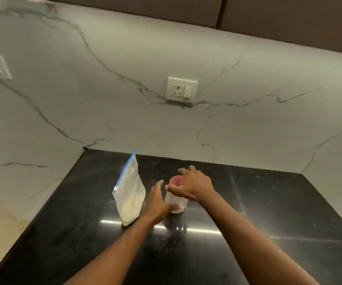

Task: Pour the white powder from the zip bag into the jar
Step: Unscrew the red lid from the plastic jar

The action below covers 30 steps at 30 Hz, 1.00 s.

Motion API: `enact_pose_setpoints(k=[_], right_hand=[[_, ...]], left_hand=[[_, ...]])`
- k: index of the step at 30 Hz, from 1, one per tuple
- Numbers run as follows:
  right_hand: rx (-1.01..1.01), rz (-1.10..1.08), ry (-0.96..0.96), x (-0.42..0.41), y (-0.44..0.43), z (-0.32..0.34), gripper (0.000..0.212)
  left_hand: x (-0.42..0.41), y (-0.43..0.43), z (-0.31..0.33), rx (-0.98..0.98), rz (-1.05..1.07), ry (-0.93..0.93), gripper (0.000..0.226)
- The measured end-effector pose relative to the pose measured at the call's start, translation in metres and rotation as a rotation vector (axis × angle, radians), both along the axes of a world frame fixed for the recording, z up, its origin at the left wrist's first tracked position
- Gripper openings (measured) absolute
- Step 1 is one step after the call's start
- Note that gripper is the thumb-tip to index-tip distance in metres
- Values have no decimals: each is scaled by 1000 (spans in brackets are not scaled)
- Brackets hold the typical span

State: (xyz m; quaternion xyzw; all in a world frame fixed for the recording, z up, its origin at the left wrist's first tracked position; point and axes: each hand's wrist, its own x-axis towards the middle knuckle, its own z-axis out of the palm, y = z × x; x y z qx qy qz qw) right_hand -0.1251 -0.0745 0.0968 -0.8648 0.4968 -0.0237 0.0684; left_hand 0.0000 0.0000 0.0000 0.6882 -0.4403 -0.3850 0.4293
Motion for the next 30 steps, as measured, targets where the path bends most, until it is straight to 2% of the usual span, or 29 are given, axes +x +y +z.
enact_pose_setpoints(k=[4, 7, 9, 13, 16, 20, 22, 24, 25, 26, 28, 30], right_hand=[[29, -36, 97, 9, -16, -13, 91], [29, -50, 111, 16, -24, -23, 86], [27, -47, 135, 19, -26, -22, 82], [123, -19, 120, 20, -33, -17, 73], [195, 138, 143, 17, -41, -8, 71], [296, 394, 333, 16, -51, 12, 82], [386, 486, 294, 18, -52, 22, 63], [456, 470, 134, 21, -51, 30, 41], [387, 422, 117, 23, -50, 32, 42], [255, 370, 179, 24, -49, 32, 53], [10, 271, 422, 26, -45, 23, 76], [-2, 237, 515, 29, -41, 10, 78]], left_hand=[[-2, -27, -21, 7, -69, 13, 134], [-3, -39, -40, -66, -85, -31, 105], [-1, -40, -44, -106, -100, -78, 94], [6, -44, -48, -110, -142, -156, 94], [13, -46, -48, -88, -163, -129, 91], [13, -42, -43, -76, -173, -126, 92], [10, -41, -41, -84, -179, -135, 93], [9, -40, -42, -92, -194, -145, 93], [9, -40, -42, -91, -188, -144, 92], [9, -39, -42, -85, -172, -137, 89], [9, -39, -38, -74, -148, -134, 92], [6, -39, -37, -77, -146, -155, 100]])
